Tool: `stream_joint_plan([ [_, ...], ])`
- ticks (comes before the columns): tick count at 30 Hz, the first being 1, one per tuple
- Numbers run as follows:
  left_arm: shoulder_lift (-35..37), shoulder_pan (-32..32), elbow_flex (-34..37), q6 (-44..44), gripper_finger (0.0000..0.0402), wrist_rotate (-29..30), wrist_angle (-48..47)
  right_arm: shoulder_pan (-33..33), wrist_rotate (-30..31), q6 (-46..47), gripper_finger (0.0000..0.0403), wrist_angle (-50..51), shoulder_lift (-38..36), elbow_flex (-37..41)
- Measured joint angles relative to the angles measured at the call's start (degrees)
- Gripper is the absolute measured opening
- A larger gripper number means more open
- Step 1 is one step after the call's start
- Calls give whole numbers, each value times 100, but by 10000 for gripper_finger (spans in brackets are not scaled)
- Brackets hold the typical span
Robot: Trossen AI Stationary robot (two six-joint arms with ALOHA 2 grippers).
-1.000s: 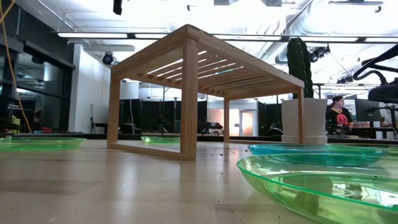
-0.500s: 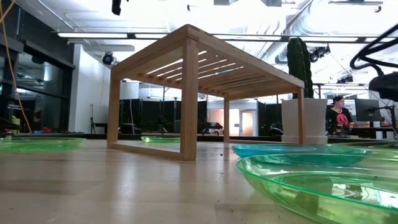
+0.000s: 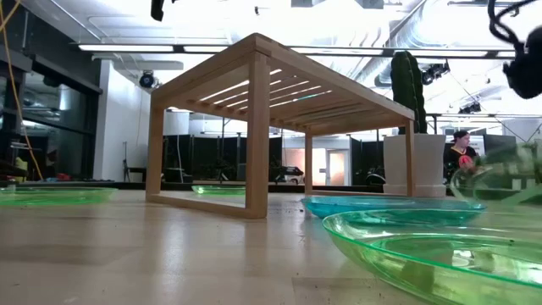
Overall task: Place and stack plates onto a shelf
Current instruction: Put the green plate on the shelf
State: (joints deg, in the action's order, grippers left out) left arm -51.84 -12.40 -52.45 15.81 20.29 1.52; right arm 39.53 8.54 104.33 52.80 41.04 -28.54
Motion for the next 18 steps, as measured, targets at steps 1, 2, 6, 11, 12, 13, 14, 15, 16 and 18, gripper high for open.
stream_joint_plan([
  [1, 1, 0, 0, 0, 0, 2, 0, 0, 0, -166, 0, 75, -31, -105],
  [2, 1, 0, 0, 0, 0, 4, 0, 0, 2, -369, 0, 138, -56, -229],
  [6, 1, 0, 0, 2, 0, 11, 0, 0, 3, -1237, 0, 230, -120, -743],
  [11, 0, 0, 0, 4, 0, 9, 1, -67, 68, -2243, 0, 4, -129, -1402],
  [12, 0, 0, 0, 4, 0, 9, 2, -100, 171, -2389, 0, -98, -128, -1503],
  [13, 1, 0, 0, 5, 0, 10, 3, -134, 379, -2523, 0, -231, -128, -1574],
  [14, 1, 0, 0, 14, 0, 9, 3, -179, 617, -2648, 0, -425, -127, -1627],
  [15, 1, 0, 0, 46, 0, 9, 2, -237, 900, -2806, 0, -698, -121, -1663],
  [16, 1, 0, 0, 59, 0, 9, 2, -315, 1171, -3000, 0, -1056, -116, -1670],
  [18, -1, 0, 0, 59, 0, -10, 4, -548, 1580, -3443, 0, -1779, -33, -1673],
])
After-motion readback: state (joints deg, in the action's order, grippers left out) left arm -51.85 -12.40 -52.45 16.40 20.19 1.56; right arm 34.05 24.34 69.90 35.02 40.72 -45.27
